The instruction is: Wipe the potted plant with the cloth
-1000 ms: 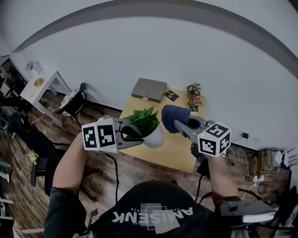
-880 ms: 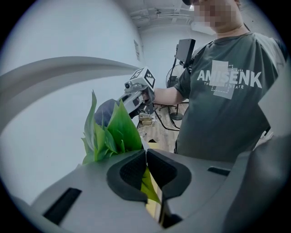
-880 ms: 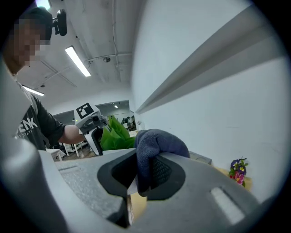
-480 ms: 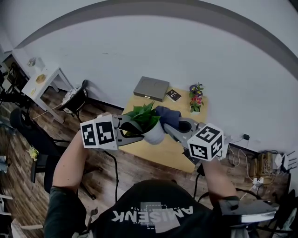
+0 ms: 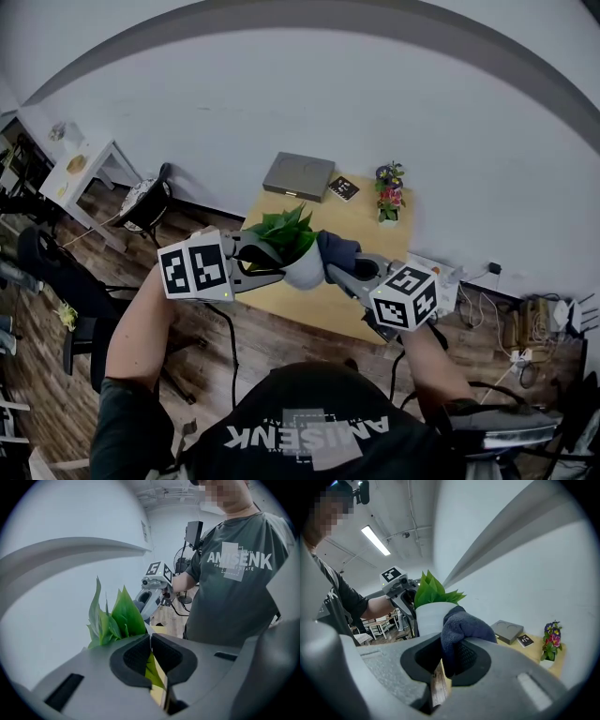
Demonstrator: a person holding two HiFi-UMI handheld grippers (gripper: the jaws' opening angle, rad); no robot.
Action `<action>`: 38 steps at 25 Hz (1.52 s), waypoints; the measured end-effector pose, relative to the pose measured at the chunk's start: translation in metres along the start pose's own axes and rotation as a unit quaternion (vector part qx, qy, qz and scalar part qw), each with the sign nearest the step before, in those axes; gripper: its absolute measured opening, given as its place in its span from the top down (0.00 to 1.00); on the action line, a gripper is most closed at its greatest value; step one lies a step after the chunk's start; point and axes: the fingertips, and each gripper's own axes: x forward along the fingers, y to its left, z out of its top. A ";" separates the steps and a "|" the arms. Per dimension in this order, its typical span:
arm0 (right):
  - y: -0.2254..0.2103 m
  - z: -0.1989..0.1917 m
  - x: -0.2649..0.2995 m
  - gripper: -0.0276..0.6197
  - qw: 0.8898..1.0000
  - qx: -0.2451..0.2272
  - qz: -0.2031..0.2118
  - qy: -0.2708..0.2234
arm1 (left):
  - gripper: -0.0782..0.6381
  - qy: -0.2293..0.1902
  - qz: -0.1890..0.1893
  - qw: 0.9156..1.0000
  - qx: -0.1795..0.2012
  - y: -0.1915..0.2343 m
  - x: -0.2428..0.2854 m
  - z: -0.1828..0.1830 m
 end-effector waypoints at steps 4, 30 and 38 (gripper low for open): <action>0.000 -0.018 -0.002 0.90 1.000 0.020 -0.005 0.008 | 0.87 0.000 -0.001 1.000 0.006 -0.002 0.001 0.002; -0.006 0.054 -0.013 0.90 0.998 -0.023 0.045 -0.044 | 0.87 0.049 0.000 0.993 0.104 -0.032 0.011 0.016; -0.005 0.041 -0.010 0.90 0.997 -0.013 0.065 -0.035 | 0.87 0.021 0.009 0.995 0.093 -0.030 0.004 0.023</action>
